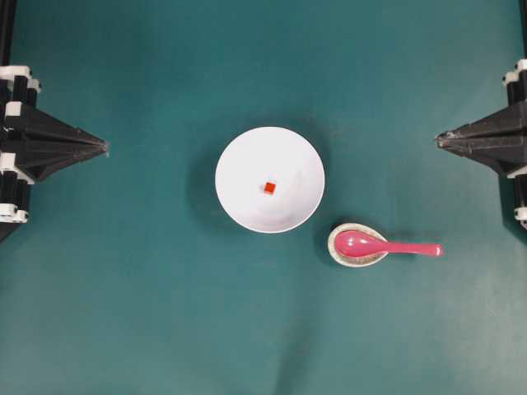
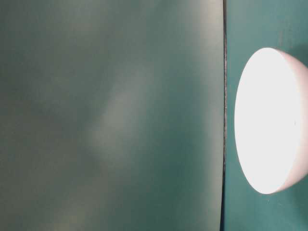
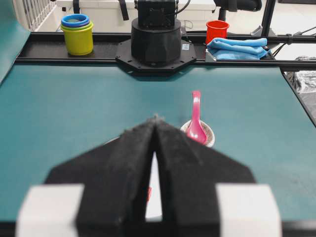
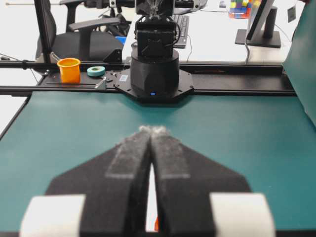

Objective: Grip the spoon and scoop the red block from the bowl with right arm.
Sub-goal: 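Move the right gripper toward the pink spoon handle in the spoon rest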

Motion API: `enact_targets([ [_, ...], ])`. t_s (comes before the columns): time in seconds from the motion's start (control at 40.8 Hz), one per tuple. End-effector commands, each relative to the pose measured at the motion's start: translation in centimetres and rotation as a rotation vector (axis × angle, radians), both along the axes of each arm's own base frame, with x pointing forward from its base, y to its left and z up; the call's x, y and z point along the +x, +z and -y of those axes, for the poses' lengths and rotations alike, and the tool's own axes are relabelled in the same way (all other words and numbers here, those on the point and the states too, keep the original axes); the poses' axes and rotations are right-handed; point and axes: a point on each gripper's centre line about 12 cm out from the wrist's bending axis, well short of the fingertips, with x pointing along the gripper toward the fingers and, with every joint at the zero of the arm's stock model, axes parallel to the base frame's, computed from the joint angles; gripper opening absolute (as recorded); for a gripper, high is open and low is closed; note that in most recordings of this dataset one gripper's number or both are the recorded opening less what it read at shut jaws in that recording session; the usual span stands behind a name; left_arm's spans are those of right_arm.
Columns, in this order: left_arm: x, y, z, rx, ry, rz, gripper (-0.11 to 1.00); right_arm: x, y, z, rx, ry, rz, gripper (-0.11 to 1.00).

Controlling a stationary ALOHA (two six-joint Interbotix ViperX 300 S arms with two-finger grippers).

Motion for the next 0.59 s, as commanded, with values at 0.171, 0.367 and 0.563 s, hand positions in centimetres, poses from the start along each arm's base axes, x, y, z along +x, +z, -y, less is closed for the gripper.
enact_targets([
  [0.171,0.3,1.6,0.3,-0.011,-0.016,0.034,0.0,1.4,-2.1,0.0,0.061,0.0,-0.09,0.0],
  [0.367,0.3,1.6,0.3,-0.022,-0.017,0.023,0.0,2.0,-6.7,-0.5,0.156,0.009,-0.243,0.0],
  [0.563,0.3,1.3,0.3,-0.022,-0.017,-0.002,0.0,1.7,-10.3,-2.4,0.291,0.075,-0.277,0.0],
])
